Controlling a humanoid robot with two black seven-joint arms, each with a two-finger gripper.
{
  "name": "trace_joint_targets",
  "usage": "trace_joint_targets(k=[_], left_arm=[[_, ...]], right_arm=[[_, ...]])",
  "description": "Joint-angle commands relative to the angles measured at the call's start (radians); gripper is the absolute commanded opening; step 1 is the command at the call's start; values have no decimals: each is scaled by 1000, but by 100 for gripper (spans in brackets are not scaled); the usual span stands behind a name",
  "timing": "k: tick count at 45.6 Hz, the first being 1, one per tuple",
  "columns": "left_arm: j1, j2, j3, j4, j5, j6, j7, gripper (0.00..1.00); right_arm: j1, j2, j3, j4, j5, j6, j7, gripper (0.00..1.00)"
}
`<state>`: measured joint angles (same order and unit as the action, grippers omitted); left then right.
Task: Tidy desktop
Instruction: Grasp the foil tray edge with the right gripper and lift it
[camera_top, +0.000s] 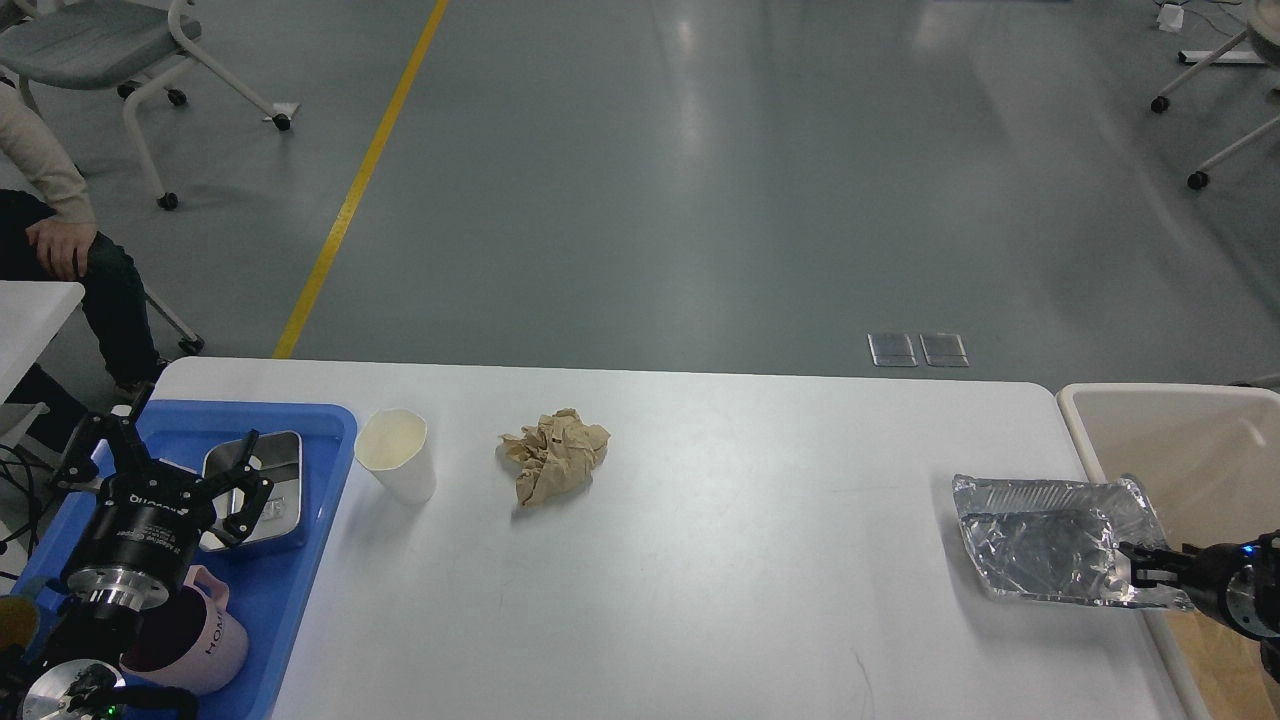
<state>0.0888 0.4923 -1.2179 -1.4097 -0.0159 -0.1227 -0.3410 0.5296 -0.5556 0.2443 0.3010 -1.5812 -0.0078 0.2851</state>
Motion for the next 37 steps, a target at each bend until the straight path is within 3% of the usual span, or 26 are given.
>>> trace_joint_targets(k=[1,7,21,37], left_arm=[[-1,0,0,0,1,-2,-1,96],[-1,0,0,0,1,-2,-1,96],[-1,3,0,0,-1,0,1,96],[-11,2,0,20,-1,0,2,96]], right_arm=[[13,-3,-118,-5,113,-1,34,0],[33,3,-224,-11,219,-3,37,0],[81,0,-230,-6,306,17,43,0],[131,-59,-229,20,363,109,109,0]])
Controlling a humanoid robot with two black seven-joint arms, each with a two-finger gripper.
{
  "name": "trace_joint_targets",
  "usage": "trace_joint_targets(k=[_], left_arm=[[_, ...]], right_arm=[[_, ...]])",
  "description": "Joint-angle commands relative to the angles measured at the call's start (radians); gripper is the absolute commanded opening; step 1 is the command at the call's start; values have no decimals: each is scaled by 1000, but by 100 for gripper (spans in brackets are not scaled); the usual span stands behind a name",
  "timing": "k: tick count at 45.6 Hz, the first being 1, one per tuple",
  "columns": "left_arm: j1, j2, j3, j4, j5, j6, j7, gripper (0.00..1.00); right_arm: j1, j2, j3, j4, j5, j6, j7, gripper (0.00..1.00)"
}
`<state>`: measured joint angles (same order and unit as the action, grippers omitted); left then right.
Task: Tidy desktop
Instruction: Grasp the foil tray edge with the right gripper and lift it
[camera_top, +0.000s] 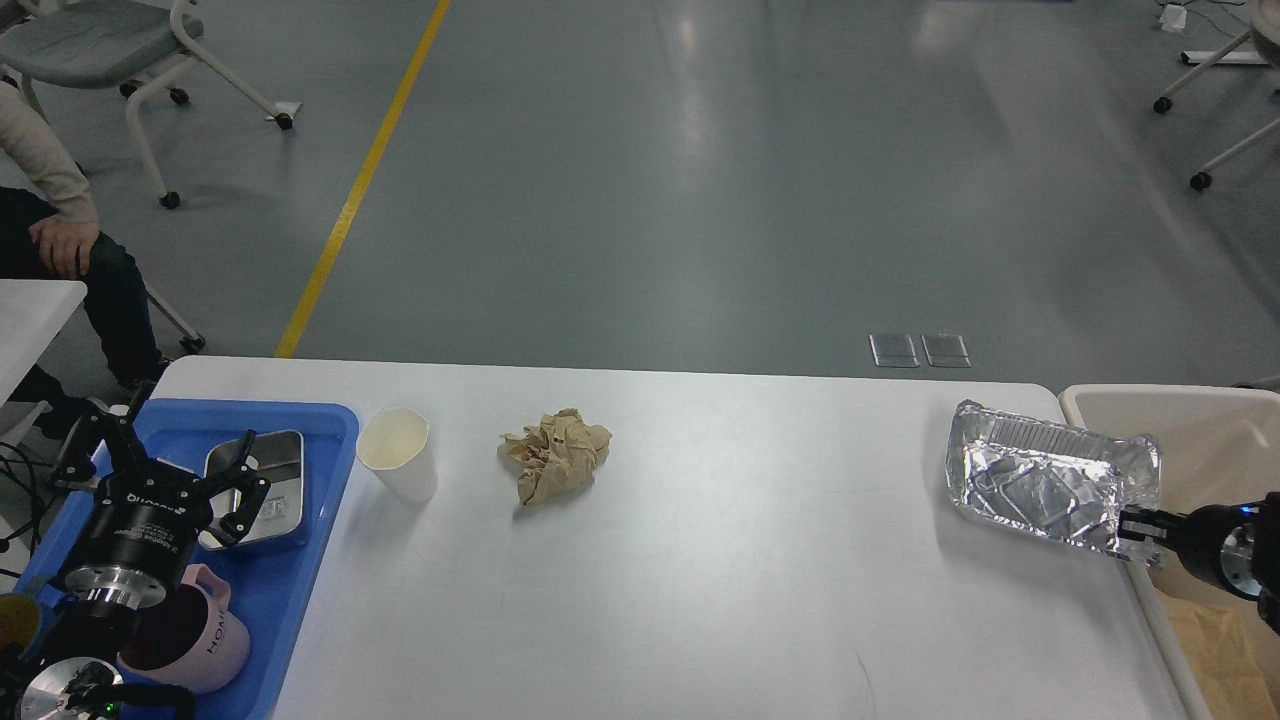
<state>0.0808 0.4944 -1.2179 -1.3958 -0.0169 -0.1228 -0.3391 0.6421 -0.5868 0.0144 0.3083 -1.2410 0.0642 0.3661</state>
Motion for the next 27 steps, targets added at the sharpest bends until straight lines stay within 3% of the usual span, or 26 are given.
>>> trace_joint_targets(k=[1,9,18,27], left_arm=[[-3,0,0,7,0,0,0,96],[-3,-2,0,11,0,17,3,96],[-4,-4,0,9,0,22,3,96],[-4,-4,0,11,0,32,3,96]], right_arm=[[24,-34,1,15,32,48,33,0],[85,-134,1,100,101,103,43,0],[146,-344,1,399,137,123,28,0],[153,-456,1,586,133,115,14,0]])
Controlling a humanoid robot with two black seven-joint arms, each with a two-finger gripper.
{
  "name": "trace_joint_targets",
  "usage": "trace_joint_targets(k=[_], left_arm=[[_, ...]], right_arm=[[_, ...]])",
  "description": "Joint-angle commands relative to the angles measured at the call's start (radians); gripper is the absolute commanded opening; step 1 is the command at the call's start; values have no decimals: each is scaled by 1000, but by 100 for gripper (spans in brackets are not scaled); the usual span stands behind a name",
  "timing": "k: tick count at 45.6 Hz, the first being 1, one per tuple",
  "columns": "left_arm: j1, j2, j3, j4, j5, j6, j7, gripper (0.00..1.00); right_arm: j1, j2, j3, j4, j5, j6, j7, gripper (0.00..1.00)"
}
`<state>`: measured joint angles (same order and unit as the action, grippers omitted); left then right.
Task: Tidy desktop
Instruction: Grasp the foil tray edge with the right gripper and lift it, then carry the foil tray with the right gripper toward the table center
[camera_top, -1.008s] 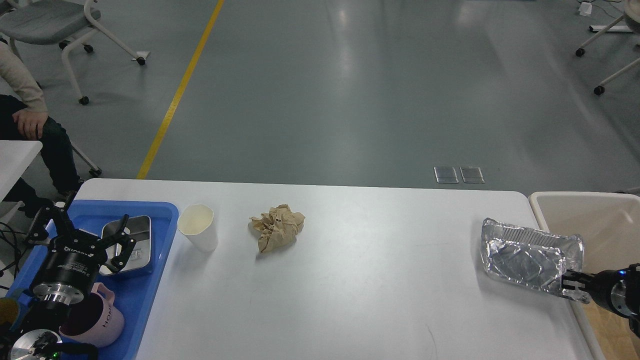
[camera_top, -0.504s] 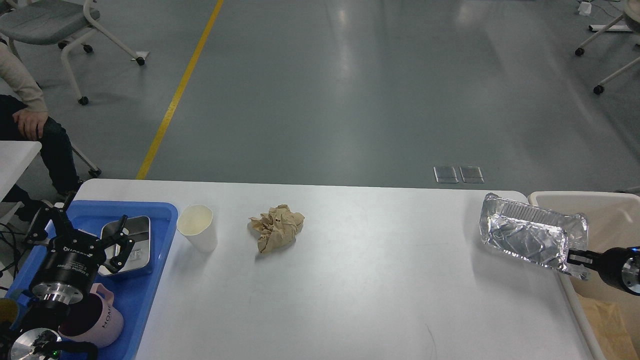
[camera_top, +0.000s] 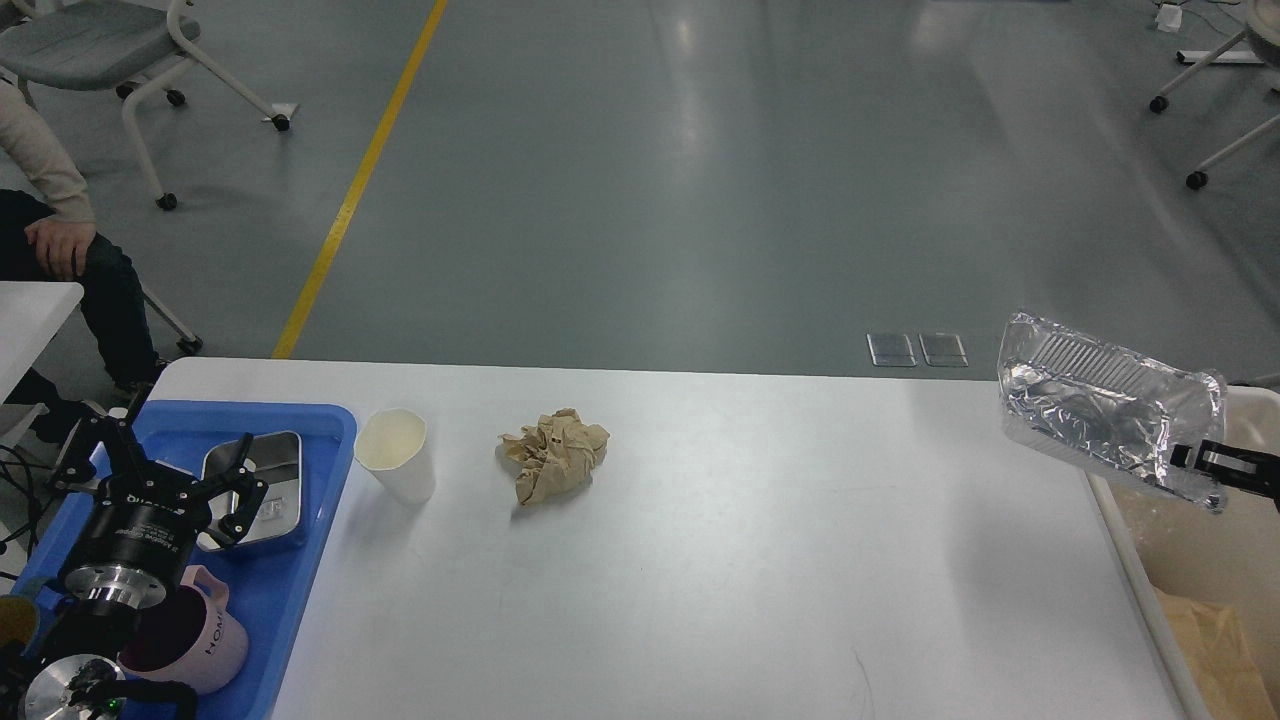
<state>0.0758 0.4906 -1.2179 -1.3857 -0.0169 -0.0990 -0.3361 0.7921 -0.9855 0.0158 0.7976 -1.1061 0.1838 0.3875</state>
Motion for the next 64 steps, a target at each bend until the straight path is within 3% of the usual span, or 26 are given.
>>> trace_joint_targets(k=[1,14,35,38,42,45,64], left_arm=[[1,0,1,1,0,10,0,96],[-4,2,34,-1,0,12,0,96],[-11,3,57,-1,0,12,-3,96],[-11,5,57,-1,0,12,-3,96],[-11,5,57,-1,0,12,-3,96],[-11,8,57,-1,0,12,-3,96],[-11,11,57,-1,0,41,-8,96]], right_arm=[[1,-67,-2,112,-4,-4,-7,0],[13,-263,0,348,-89,-7,-6,0],[27,-455,12,554,-132,-9,-6,0],[36,-423,12,548,-136,-10,-24,0],[53,-358,9,543,-155,-12,-97,0],[64,-325,10,545,-181,-12,-128,0],[173,-15,-3,453,-360,11,-170,0]])
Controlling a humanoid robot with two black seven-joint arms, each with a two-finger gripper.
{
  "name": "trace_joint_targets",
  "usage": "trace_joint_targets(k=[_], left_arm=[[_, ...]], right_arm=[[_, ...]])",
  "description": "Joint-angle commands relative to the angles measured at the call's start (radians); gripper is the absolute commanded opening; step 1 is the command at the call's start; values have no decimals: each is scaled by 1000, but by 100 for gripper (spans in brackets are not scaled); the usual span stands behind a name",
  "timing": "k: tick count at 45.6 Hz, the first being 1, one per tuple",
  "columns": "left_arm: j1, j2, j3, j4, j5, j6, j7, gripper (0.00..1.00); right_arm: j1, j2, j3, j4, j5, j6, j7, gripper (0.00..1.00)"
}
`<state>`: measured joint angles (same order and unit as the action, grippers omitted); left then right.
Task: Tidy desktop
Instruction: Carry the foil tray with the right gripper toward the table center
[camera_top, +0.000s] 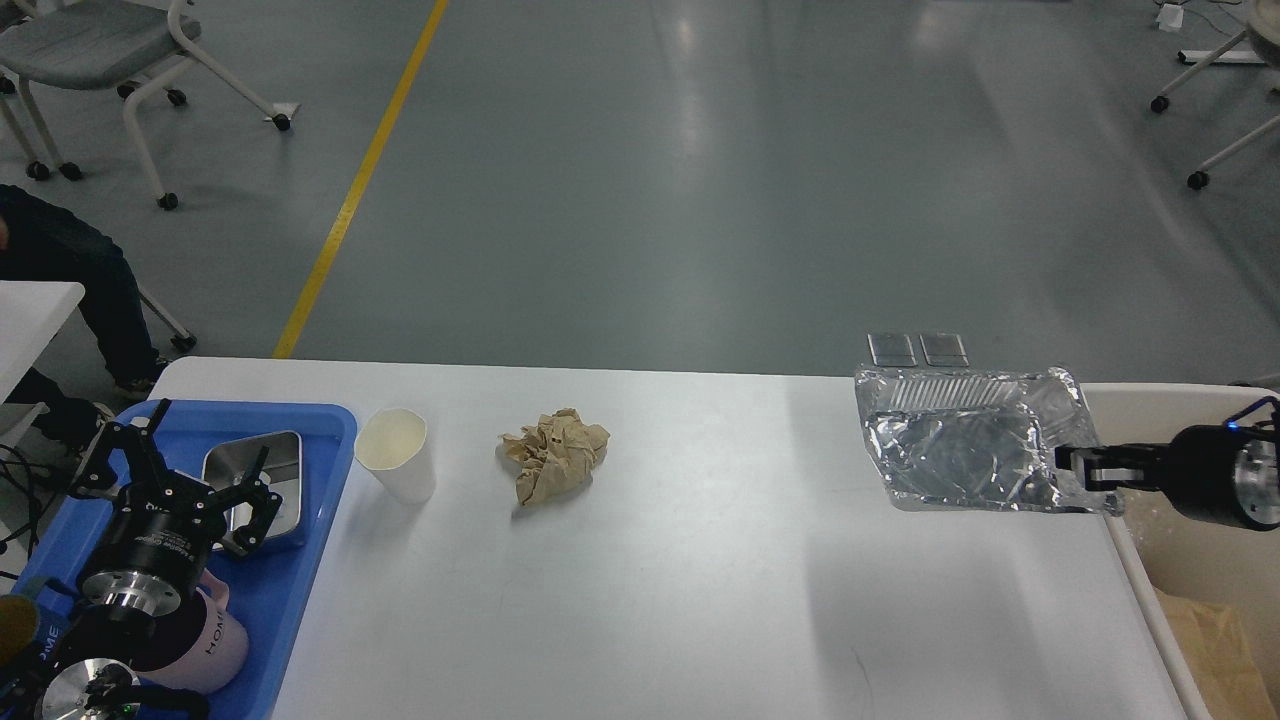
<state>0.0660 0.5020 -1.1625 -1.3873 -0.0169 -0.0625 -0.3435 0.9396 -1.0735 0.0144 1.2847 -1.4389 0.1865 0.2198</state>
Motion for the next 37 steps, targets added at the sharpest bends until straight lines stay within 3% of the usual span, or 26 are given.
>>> trace_joint_targets(k=[1,10,21,37], left_arm=[[-2,1,1,1,0,6,-2,96],[-9,1,1,1,0,16,0,96],[-14,1,3,1,0,18,3,96],[-14,1,3,1,2,18,-5,96]], right_arm=[[27,87,-2,-39,-31,8,-2,0],[53,210,-16,-100,-72,48,-2,0],[153,339,-166,-146,-63,50,-4,0],[228,509,-194,-232,-41,51,0,0]])
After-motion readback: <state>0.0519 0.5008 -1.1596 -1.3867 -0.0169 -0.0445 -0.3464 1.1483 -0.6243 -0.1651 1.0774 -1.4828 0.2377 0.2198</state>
